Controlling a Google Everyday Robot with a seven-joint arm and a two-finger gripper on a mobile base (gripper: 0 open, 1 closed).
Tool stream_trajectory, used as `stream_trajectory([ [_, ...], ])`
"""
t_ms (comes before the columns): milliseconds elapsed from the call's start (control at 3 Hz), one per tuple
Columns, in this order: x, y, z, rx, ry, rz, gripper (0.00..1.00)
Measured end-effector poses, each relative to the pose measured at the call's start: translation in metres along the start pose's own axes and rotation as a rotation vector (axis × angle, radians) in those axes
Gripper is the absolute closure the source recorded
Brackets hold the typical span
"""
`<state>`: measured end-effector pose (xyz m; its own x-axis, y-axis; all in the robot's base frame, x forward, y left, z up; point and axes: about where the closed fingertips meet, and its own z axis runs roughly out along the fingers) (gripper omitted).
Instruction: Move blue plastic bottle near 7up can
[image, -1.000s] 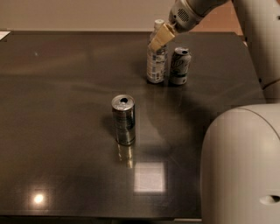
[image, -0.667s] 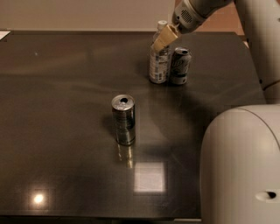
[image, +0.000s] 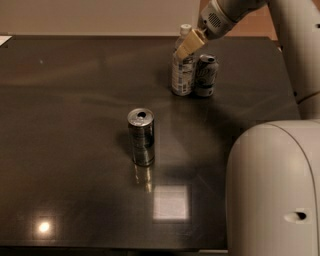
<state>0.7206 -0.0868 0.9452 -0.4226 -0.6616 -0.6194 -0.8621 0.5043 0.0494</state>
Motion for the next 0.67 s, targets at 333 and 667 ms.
stream_trajectory([
  [333,-0.0018,-0.0012,0.0042,0.001,-0.004,0.001,0.0],
  [667,-0.0019,-0.0012,0.0043,0.001,-0.004,0.001,0.0],
])
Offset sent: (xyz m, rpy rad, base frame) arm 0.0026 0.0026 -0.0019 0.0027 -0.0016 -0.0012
